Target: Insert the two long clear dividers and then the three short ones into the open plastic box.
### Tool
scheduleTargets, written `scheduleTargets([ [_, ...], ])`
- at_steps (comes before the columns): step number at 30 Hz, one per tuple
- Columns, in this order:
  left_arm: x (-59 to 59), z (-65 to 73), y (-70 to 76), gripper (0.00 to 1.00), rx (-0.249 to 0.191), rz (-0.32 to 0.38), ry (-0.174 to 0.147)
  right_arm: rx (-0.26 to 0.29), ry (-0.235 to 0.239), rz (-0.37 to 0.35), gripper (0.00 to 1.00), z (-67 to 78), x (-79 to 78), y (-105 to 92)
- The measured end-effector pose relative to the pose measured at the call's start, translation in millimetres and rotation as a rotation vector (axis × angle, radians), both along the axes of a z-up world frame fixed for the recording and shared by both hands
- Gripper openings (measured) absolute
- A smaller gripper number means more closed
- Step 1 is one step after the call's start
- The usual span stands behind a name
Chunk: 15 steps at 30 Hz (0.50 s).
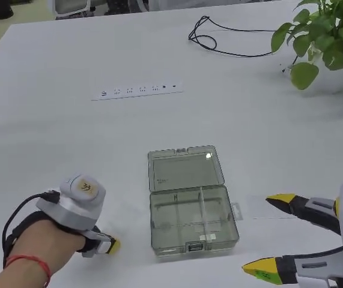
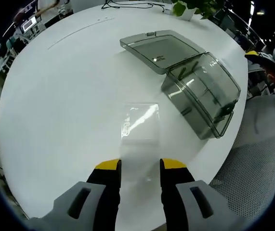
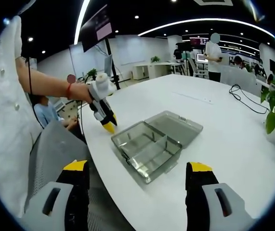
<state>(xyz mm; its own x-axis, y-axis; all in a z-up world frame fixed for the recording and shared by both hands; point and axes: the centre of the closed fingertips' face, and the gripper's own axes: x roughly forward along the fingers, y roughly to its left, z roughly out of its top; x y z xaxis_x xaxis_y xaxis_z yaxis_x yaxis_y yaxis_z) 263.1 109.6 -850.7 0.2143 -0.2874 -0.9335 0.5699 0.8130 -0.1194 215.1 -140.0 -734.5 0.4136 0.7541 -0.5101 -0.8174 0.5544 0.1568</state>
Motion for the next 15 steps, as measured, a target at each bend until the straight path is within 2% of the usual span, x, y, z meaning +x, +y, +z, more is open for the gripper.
scheduleTargets([
  [7, -4.8, 2.6, -1.3, 0.30, -0.064, 0.049, -0.001, -0.003, 0.004, 0.009, 0.83, 2.6, 0.0, 5.7],
  [12, -7.9, 9.4, -4.6, 0.30, -0.133, 0.098, -0.013, -0.008, 0.007, 0.018, 0.82, 5.9, 0.1, 11.7],
  [15, -8.1, 17.7, -8.3, 0.30, -0.190, 0.133, -0.029, -0.007, 0.005, 0.022, 0.82, 10.7, 0.8, 16.7],
])
